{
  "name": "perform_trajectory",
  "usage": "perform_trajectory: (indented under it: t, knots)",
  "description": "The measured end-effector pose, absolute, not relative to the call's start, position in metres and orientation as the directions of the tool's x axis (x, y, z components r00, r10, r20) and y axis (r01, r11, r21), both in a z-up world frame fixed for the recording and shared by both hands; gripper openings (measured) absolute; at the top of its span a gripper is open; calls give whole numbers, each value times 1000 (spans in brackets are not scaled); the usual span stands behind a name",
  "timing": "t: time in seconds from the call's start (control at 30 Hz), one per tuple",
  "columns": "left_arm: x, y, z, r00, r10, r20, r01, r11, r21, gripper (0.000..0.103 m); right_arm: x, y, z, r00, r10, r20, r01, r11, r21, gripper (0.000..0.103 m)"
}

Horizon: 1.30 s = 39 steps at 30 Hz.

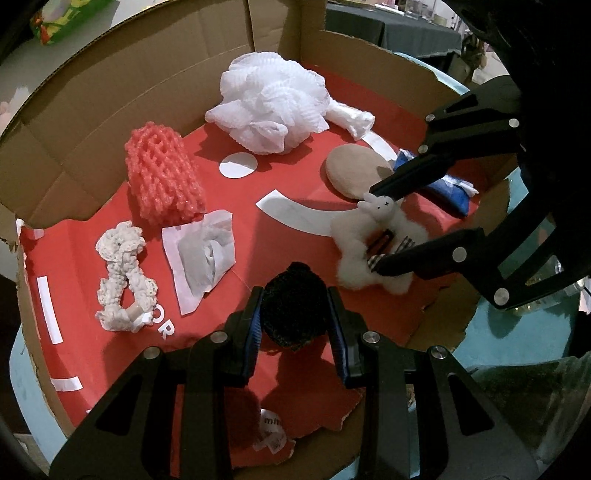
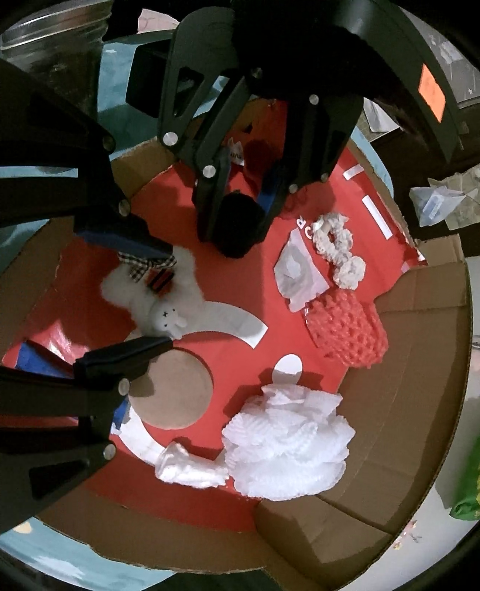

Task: Organize soft objects
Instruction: 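Open both tools to release the pom-pom and bunny plush in the box, then lift both open tools up out of the box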

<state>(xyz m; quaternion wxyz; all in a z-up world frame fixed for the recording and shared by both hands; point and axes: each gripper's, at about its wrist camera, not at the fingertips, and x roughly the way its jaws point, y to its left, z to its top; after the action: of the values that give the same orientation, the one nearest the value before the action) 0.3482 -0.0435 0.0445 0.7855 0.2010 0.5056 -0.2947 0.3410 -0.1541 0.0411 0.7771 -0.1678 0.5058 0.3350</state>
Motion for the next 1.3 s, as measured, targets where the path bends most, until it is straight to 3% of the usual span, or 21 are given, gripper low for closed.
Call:
perform_trajectory:
  t: [0.47,0.57,0.73,1.07,1.13,1.3]
  knots:
    - [343,-45,38,330,-254,-909,658,752,29,33,348,-148,33,250,342,-906,-683,726,86,47]
    - [342,-42,38,336,-258,-906,650,760,24,59,349,-148,33,251,340,-907,-681,727,84,47]
    - [340,-38,40,347,-264,-900,652,758,30,59,349,-147,33,251,339,-907,-682,727,83,48]
    - [331,-30,59,388,-266,-882,620,784,37,60,342,-155,39,292,315,-903,-665,745,44,59]
    - [328,-25,65,404,-264,-876,598,801,35,64,341,-160,42,303,313,-900,-651,757,44,60]
    - [318,-14,79,439,-257,-861,530,848,18,66,335,-175,58,360,287,-888,-595,803,18,74]
